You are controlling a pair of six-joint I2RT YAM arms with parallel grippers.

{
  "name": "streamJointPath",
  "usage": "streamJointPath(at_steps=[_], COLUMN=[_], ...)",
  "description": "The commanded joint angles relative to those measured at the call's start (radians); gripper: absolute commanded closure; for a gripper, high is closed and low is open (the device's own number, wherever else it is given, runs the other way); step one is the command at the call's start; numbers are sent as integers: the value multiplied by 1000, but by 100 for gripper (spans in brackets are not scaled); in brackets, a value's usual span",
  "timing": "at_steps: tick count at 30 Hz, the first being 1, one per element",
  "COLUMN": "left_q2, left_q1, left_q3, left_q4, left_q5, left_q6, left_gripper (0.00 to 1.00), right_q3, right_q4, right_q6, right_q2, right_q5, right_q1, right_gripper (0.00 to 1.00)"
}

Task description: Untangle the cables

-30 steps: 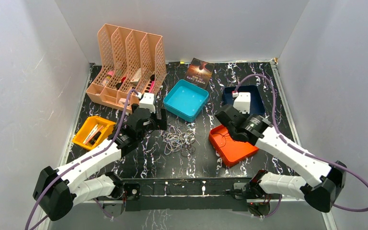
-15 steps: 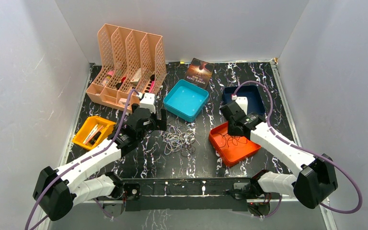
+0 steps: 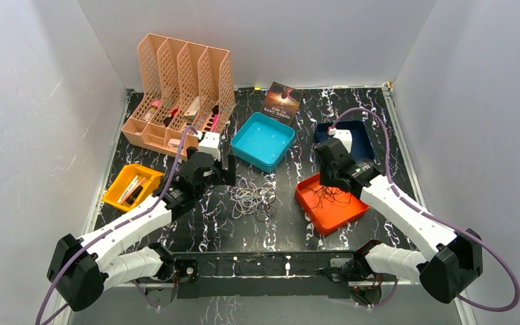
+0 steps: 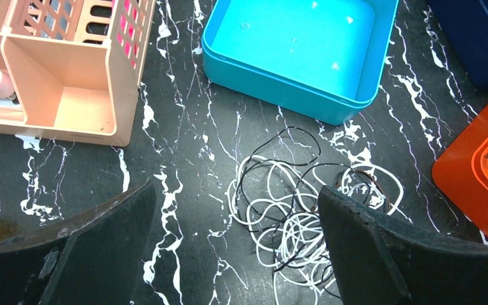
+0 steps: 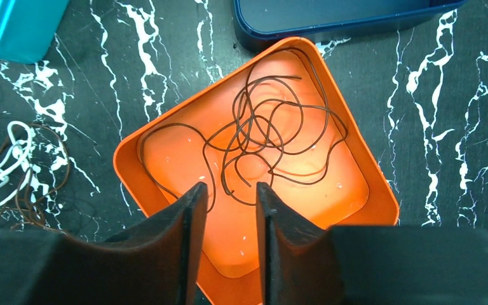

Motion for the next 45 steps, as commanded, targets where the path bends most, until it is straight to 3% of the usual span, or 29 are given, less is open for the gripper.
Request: streamJointPath(at_steps=[1, 5, 9, 21, 31, 40, 45], left_q2=[11, 12, 18, 56, 115, 156, 124], left_q1=[3, 3, 3, 3, 3, 3, 3], left_q3=[47, 45, 52, 47, 89, 82, 58], left_q4=[-36, -36, -46, -146, -154, -206, -207], left_q5=[17, 31, 41, 148, 199, 158, 160], left_q6=[-16, -23, -29, -173, -159, -231, -224], left_gripper=[2, 2, 2, 2, 2, 18, 23], right_q3=[48, 40, 27, -69, -137, -166, -168], right_q4=[1, -5, 16, 378, 483, 565, 586], right_q6=[-20, -23, -32, -82, -23, 30, 52], right_q2=[-24, 8, 45, -130, -101, -7, 40], right_q5=[23, 23, -17, -456, -555, -732, -731], right_q1=[-6, -14, -24, -25, -24, -23, 1], right_gripper=[63, 74, 77, 64, 60, 59, 58])
